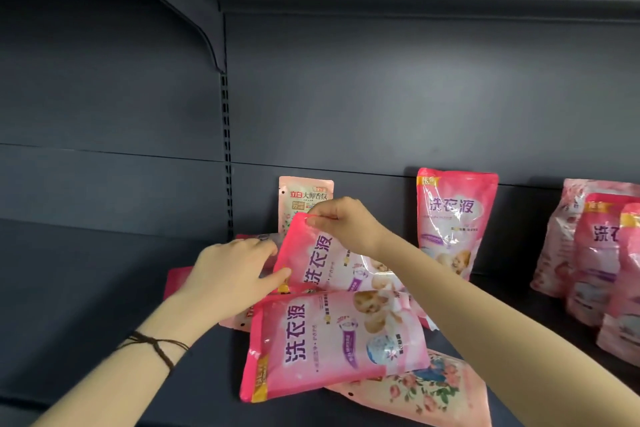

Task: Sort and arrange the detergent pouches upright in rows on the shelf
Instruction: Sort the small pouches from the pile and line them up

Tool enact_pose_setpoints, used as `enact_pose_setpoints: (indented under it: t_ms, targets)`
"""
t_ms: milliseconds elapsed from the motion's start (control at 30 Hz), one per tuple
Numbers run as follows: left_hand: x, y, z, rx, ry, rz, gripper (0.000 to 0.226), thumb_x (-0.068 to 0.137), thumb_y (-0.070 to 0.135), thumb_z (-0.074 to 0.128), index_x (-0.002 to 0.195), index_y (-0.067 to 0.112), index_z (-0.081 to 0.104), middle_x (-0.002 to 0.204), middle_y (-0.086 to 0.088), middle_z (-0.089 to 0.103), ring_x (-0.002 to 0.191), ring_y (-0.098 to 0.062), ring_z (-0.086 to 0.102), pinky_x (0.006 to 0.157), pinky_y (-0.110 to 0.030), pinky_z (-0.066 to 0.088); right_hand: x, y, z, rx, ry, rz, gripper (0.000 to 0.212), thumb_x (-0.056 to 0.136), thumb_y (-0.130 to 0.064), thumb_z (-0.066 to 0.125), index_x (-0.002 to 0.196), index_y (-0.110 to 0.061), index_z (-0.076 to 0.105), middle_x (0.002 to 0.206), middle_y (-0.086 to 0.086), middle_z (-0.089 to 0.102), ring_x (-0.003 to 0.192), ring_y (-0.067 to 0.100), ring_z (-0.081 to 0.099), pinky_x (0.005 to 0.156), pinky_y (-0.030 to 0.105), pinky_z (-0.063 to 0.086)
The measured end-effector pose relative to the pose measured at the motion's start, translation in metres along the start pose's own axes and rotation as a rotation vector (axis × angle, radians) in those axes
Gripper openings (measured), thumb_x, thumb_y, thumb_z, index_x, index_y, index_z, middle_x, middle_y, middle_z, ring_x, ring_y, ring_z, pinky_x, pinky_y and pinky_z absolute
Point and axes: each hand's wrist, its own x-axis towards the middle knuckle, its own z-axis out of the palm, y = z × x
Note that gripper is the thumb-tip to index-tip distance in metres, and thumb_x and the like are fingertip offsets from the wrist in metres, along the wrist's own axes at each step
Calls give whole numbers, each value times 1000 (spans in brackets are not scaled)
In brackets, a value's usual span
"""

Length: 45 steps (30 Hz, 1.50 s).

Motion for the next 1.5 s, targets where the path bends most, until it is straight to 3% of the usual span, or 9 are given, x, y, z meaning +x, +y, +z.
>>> enact_pose_setpoints:
  t_ms: [133, 300, 467, 667, 800, 1067, 1267, 1400, 1500]
  targets:
    - [9, 0, 11, -367, -15, -173, 53, 83, 74, 37, 114, 35, 55, 109, 21, 59, 100, -7, 58, 72, -29, 48, -6, 2, -18, 288, 158, 52, 21, 96, -15, 58, 83, -5, 71, 71, -8, 64, 59, -6, 53, 64, 9, 41]
    - [22, 22, 23, -1259, 12, -350, 18, 82, 49, 63, 96, 37, 66, 93, 18, 73, 90, -1, 67, 73, -18, 49, -17, 7, -39, 627, 276, 96, 22, 98, -10, 51, 83, -10, 67, 84, 18, 58, 78, 29, 47, 73, 39, 37]
    - [37, 58, 23, -1637, 123, -401, 27, 86, 34, 63, 108, 19, 70, 102, 0, 75, 97, -18, 70, 85, -29, 53, -30, 16, -51, 748, 391, 107, 18, 98, -8, 51, 89, -7, 66, 69, 5, 64, 59, 15, 57, 61, 23, 47]
    - [91, 108, -12, -1644, 275, -283, 19, 97, 20, 54, 101, 18, 73, 98, -1, 74, 88, -15, 64, 78, -30, 55, -53, 38, -88, 958, 609, 99, 24, 97, -12, 52, 78, -14, 66, 70, 0, 65, 65, 13, 60, 68, 28, 52]
    - [130, 149, -22, -1648, 216, -255, 24, 97, 18, 53, 101, -2, 66, 88, -14, 64, 80, -21, 60, 76, -37, 52, -71, 56, -124, 1041, 717, 39, 29, 98, -12, 51, 72, -16, 64, 63, -4, 65, 57, 9, 61, 59, 24, 54]
    - [163, 223, 7, -1719, 35, -177, 17, 98, 18, 52, 95, 16, 68, 91, -12, 67, 77, -15, 66, 69, -31, 59, -112, 111, -162, 996, 852, 140, 20, 97, -16, 54, 80, -16, 65, 73, -1, 65, 66, 12, 61, 65, 27, 55]
    - [164, 236, 39, -1575, -8, -209, 41, 96, 27, 55, 99, -14, 55, 88, -12, 54, 82, -25, 49, 88, -63, 45, -131, 146, -139, 990, 831, 232, 17, 98, -20, 53, 86, -16, 64, 82, -1, 63, 78, 13, 58, 79, 31, 50]
    - [158, 232, 48, -1495, -20, -134, 28, 92, 37, 58, 106, 13, 65, 95, 1, 70, 93, -18, 66, 92, -46, 53, -136, 149, -133, 760, 735, 332, 10, 94, -25, 60, 102, -19, 61, 93, -5, 70, 86, 10, 68, 72, 24, 53]
    - [151, 225, 63, -1394, -208, 20, 61, 82, 29, 73, 134, 34, 40, 120, 5, 66, 109, -10, 64, 92, -33, 54, -144, 153, -123, 714, 589, 511, 36, 85, -20, 72, 115, -22, 52, 105, -2, 69, 93, 13, 69, 72, 28, 57]
